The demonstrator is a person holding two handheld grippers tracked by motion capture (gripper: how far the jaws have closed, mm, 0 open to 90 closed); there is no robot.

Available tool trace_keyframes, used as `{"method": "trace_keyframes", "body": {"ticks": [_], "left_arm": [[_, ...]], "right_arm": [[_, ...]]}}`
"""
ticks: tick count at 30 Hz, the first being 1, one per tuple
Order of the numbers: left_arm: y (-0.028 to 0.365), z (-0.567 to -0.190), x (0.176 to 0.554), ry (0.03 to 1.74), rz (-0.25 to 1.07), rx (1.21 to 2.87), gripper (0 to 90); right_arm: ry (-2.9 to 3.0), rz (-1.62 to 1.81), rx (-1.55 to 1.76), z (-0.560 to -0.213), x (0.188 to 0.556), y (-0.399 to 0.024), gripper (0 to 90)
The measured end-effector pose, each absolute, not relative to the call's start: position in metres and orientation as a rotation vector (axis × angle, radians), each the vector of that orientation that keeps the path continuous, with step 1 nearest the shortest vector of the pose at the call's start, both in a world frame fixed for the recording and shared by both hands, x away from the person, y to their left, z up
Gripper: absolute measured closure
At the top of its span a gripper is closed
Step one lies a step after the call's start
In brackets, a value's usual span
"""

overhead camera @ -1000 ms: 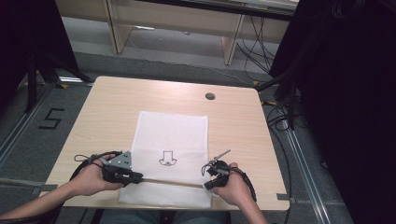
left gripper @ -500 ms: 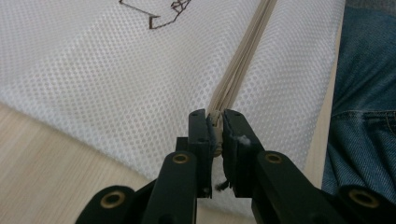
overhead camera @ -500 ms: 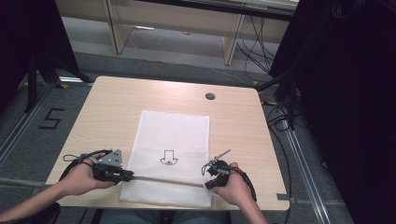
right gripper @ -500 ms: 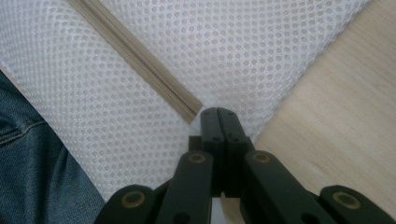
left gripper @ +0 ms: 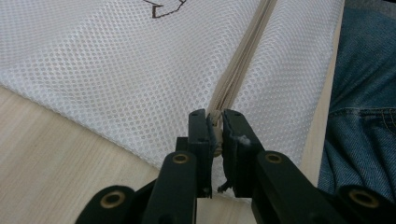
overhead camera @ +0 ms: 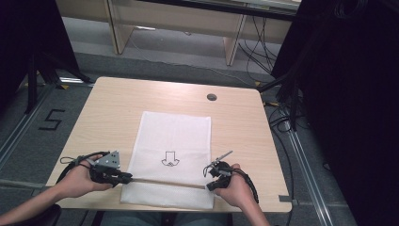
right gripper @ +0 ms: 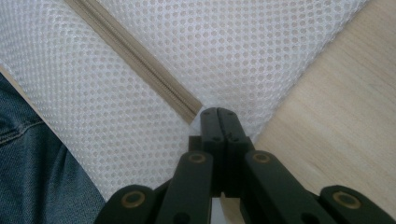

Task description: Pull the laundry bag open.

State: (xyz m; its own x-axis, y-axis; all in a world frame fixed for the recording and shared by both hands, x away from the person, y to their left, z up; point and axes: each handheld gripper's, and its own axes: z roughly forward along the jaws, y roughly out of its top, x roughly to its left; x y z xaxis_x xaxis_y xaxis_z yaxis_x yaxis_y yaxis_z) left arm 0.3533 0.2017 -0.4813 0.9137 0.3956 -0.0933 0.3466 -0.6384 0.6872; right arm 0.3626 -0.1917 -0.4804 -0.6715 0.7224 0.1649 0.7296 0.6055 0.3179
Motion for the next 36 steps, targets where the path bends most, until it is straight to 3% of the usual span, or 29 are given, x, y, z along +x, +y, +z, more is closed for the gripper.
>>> {"method": "trace_keyframes", "body": {"ticks": [12, 36], "left_arm": [[0.219, -0.484, 0.358, 0.604, 0.105, 2.337, 81.9], [0.216, -0.494, 0.369, 0.626, 0.087, 2.358, 81.9]], "right_arm": [[-2.862, -0.531, -1.312, -0.479, 0.369, -0.197, 90.0], [-2.881, -0.507, -1.376, -0.478, 0.37, -0.201, 90.0]]}}
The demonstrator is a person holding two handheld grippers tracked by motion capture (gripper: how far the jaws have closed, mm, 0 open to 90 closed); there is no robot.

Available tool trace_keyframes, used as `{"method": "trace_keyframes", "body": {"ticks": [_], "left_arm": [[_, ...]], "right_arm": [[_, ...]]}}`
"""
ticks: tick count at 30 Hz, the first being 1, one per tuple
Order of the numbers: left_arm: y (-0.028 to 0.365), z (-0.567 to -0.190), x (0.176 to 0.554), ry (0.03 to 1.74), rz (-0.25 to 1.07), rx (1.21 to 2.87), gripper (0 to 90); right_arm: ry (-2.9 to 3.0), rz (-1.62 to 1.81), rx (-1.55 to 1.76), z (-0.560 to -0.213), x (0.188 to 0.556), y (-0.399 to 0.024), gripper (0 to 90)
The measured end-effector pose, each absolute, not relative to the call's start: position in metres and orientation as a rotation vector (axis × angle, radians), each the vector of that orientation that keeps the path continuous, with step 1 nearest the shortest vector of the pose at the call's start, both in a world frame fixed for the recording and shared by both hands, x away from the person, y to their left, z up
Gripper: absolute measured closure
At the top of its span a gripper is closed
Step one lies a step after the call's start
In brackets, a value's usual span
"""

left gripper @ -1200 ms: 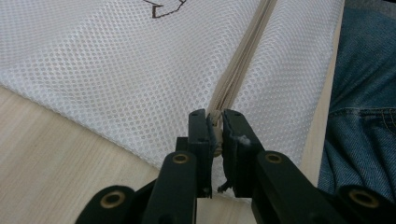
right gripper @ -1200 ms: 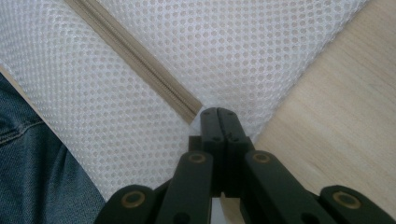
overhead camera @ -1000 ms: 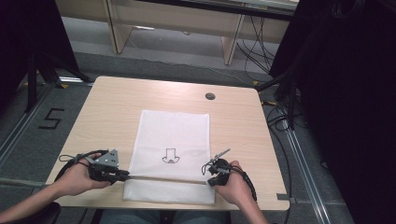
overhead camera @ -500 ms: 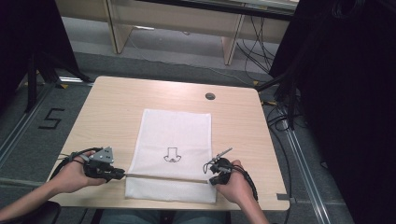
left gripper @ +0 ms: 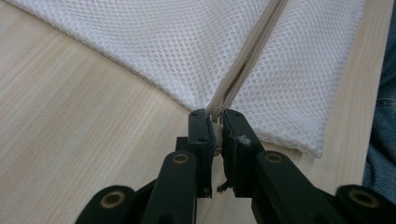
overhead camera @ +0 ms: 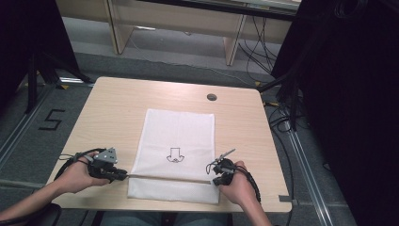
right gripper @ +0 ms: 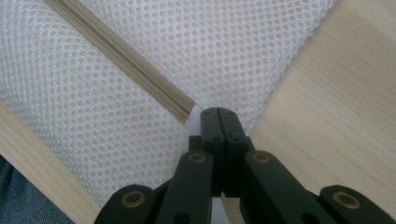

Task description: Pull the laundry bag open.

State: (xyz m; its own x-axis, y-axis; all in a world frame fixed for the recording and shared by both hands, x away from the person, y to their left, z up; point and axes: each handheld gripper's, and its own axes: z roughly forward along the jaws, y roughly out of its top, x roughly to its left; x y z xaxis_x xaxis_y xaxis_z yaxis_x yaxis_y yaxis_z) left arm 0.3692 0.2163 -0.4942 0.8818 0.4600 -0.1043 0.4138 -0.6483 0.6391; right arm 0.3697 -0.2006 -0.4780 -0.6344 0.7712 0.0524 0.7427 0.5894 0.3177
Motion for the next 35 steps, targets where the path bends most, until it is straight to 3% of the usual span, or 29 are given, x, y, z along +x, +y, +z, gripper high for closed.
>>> {"method": "trace_keyframes", "body": {"ticks": [8, 13, 17, 18, 25, 30, 35], "left_arm": [[0.216, -0.497, 0.371, 0.634, 0.089, 2.356, 81.7], [0.218, -0.493, 0.374, 0.654, 0.168, 2.302, 79.0], [0.222, -0.488, 0.376, 0.694, 0.178, 2.221, 66.5], [0.223, -0.483, 0.374, 0.717, 0.203, 2.131, 63.4], [0.234, -0.472, 0.37, 0.806, 0.216, 1.942, 43.8], [0.238, -0.474, 0.37, 0.809, 0.234, 1.949, 34.8], [0.24, -0.476, 0.372, 0.793, 0.237, 1.982, 31.8]], "right_arm": [[2.717, 0.491, 1.316, -0.478, 0.37, -0.202, 90.0], [2.694, 0.518, 1.359, -0.479, 0.369, -0.205, 90.0], [2.703, 0.517, 1.357, -0.477, 0.367, -0.203, 84.5], [2.701, 0.538, 1.354, -0.475, 0.367, -0.204, 75.0], [2.59, 0.69, 1.343, -0.464, 0.369, -0.205, 66.0], [2.536, 0.742, 1.334, -0.462, 0.37, -0.21, 62.3], [2.506, 0.774, 1.342, -0.461, 0.372, -0.214, 58.9]]}}
